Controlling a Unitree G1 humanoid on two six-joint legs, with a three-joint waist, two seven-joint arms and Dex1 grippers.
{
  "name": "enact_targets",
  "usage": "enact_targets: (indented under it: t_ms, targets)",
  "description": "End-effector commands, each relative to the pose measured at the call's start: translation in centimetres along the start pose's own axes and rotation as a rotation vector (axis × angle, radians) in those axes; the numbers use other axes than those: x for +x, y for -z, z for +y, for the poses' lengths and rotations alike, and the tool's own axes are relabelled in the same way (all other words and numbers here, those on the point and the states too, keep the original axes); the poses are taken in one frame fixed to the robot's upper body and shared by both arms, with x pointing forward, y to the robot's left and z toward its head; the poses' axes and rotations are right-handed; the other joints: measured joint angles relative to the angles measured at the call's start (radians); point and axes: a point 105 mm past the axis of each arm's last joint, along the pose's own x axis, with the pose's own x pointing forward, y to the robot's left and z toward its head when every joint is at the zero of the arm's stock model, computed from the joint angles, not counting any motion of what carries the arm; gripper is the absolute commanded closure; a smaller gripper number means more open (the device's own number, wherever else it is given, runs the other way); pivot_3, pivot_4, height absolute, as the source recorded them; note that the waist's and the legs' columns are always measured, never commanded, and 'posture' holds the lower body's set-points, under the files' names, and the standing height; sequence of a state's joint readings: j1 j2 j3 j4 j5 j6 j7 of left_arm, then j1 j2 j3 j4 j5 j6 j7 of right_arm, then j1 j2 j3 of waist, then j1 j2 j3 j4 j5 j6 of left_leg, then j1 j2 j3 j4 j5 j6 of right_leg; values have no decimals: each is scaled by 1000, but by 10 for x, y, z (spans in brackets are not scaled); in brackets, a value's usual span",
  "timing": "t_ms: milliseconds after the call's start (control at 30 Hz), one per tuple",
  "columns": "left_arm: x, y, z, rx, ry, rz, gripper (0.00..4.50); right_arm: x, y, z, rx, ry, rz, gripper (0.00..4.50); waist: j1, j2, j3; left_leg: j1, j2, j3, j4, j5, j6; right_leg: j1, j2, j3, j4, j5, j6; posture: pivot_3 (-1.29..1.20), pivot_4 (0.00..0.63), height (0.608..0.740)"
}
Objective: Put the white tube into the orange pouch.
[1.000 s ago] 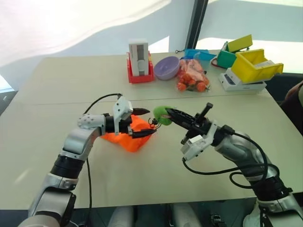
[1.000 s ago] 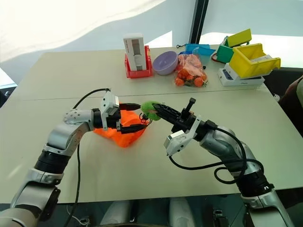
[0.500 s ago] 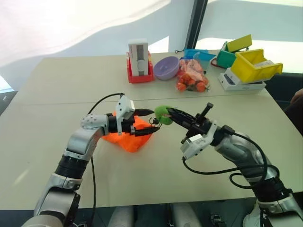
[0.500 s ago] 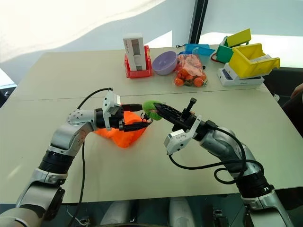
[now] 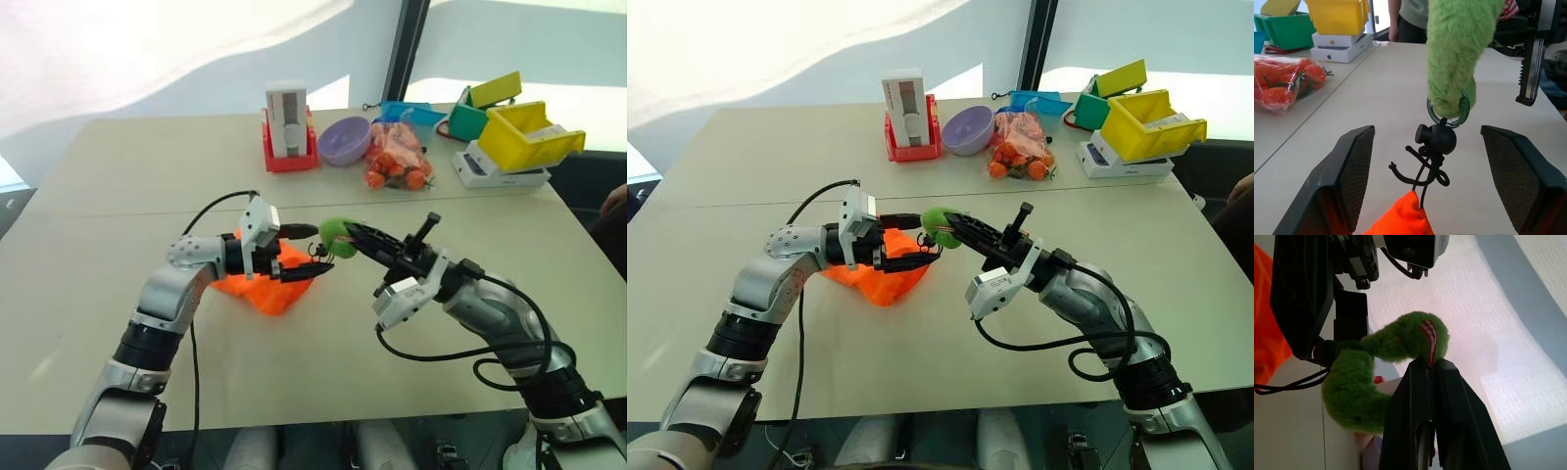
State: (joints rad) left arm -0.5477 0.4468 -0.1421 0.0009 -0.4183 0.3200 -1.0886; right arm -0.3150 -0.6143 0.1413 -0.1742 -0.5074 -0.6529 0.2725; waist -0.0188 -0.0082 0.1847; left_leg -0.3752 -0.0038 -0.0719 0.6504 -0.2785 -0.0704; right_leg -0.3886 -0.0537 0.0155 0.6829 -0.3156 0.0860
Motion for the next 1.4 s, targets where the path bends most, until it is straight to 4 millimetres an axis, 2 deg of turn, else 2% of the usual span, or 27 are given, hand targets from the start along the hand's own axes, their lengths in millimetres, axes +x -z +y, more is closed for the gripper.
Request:
enact_targets:
  t_ms: [33, 100, 133, 200, 467, 600, 800, 967, 1233, 1400]
  targets:
    - [-4, -11, -2, 34, 4, -30, 1615, 1, -5, -11, -19, 47, -16, 4500, 0, 0, 0, 0, 0, 0, 0, 0, 0, 0, 0, 0, 0, 0, 0, 0, 150, 740]
    - [-5, -11, -2, 32, 4, -29, 2652, 1, -5, -11, -18, 49, -15, 4500, 0, 0, 0, 0, 0, 0, 0, 0, 0, 0, 0, 0, 0, 0, 0, 0, 150, 740]
    - [-5, -10, -3, 32, 2, -25, 3316, 1, -5, -11, -18, 51, -15, 4500, 0, 0, 0, 0, 0, 0, 0, 0, 0, 0, 0, 0, 0, 0, 0, 0, 150, 740]
    - [-6, -9, -3, 30, -1, -20, 4107, 1, -5, -12, -17, 52, -14, 4500, 0, 0, 0, 0, 0, 0, 0, 0, 0, 0, 0, 0, 0, 0, 0, 0, 150, 740]
    - [-7, -8, -2, 29, -13, -23, 4107, 2, -4, -12, -15, 56, -12, 4500, 0, 0, 0, 0, 0, 0, 0, 0, 0, 0, 0, 0, 0, 0, 0, 0, 150, 740]
    - [-6, -4, -1, 33, -25, 0, 4258, 2, -2, -13, -9, 66, 5, 4500, 0, 0, 0, 0, 0, 0, 0, 0, 0, 0, 0, 0, 0, 0, 0, 0, 150, 740]
    - [-6, 16, -2, 70, -18, 93, 4258, -2, 11, -27, 3, 139, 75, 4500, 1, 0, 0, 0, 0, 0, 0, 0, 0, 0, 0, 0, 0, 0, 0, 0, 150, 740]
    - [-11, 26, -1, 58, -31, 127, 4258, -4, 18, -30, 8, 156, 108, 4500, 1, 0, 0, 0, 0, 0, 0, 0, 0, 0, 0, 0, 0, 0, 0, 0, 150, 740]
    - [-31, 47, 19, 51, -130, 213, 4258, -6, 27, -39, 43, 209, 156, 4500, 1, -1, 0, 0, 0, 0, -1, 0, 0, 0, 0, 0, 0, 0, 0, 0, 150, 740]
    - [-35, 49, 21, 4, -150, 187, 4258, -4, 25, -39, 62, 214, 150, 4500, 2, -1, 1, 0, 0, 0, -1, 0, 0, -1, 0, 0, 0, 0, 0, 0, 150, 740]
